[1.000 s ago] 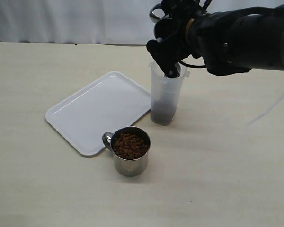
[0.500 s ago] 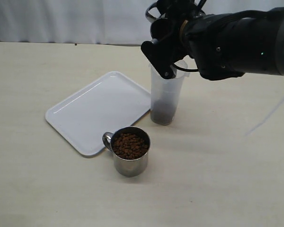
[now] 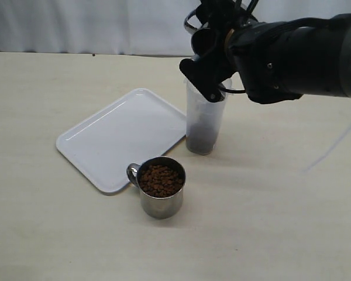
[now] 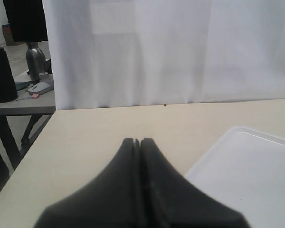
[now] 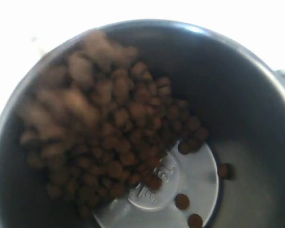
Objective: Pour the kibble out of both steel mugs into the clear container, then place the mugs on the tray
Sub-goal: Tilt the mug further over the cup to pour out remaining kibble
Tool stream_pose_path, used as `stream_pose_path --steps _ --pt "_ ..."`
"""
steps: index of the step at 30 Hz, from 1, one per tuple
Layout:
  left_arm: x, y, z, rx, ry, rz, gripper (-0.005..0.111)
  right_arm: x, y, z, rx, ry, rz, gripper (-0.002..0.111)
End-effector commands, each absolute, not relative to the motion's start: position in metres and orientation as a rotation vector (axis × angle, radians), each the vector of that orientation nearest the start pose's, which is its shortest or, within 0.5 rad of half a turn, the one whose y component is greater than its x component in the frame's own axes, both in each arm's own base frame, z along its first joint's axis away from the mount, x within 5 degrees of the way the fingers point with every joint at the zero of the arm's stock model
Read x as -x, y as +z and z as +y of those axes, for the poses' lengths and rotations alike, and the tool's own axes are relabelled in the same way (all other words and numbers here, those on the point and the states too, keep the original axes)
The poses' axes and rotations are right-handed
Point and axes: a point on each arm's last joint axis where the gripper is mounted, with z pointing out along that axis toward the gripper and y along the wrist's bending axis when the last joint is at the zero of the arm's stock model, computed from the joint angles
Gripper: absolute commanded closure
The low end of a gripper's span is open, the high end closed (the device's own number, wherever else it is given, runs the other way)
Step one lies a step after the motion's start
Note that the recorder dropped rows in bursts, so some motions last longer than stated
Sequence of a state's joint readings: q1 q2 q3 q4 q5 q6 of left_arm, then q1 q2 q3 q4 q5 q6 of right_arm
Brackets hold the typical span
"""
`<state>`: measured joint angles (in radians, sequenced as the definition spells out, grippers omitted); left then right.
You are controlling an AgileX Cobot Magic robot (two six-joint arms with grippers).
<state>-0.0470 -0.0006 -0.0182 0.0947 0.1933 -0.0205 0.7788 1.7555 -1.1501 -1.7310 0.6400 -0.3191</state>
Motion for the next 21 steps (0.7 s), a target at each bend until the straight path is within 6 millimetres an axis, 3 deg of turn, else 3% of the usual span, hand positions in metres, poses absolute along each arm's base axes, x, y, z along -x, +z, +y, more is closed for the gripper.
stream_pose_path --steps 1,8,17,21 --pt "-0.055 0.206 -0.001 -0.081 0.029 1.636 0.107 -0.312 0.263 0.231 2.056 -1.465 0.746 0.103" --pt "-0.055 0.206 -0.001 -0.082 0.031 1.636 0.107 -0.309 0.249 0.242 2.105 -1.514 0.714 0.103" --pt "-0.055 0.206 -0.001 -0.082 0.031 1.636 0.107 -0.311 0.25 0.237 2.089 -1.591 0.753 0.103" --pt "-0.055 0.206 -0.001 -0.082 0.031 1.636 0.107 -0.302 0.251 0.246 2.085 -1.594 0.724 0.103"
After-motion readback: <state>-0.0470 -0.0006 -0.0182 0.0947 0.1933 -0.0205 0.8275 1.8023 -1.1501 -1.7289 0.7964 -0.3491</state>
